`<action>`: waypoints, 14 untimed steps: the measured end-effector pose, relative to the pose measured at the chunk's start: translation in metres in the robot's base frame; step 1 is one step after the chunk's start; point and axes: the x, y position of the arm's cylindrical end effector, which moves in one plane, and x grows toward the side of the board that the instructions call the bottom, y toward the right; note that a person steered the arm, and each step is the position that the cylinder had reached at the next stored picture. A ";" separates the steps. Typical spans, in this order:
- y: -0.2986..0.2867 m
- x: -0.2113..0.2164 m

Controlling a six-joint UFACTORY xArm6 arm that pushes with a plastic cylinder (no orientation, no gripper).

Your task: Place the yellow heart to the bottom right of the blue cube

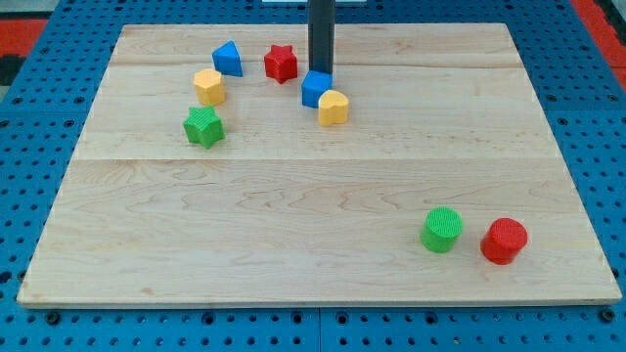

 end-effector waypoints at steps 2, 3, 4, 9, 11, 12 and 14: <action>0.025 -0.012; 0.061 -0.005; 0.060 0.023; 0.012 0.083; -0.032 0.057; -0.038 0.047; -0.036 0.065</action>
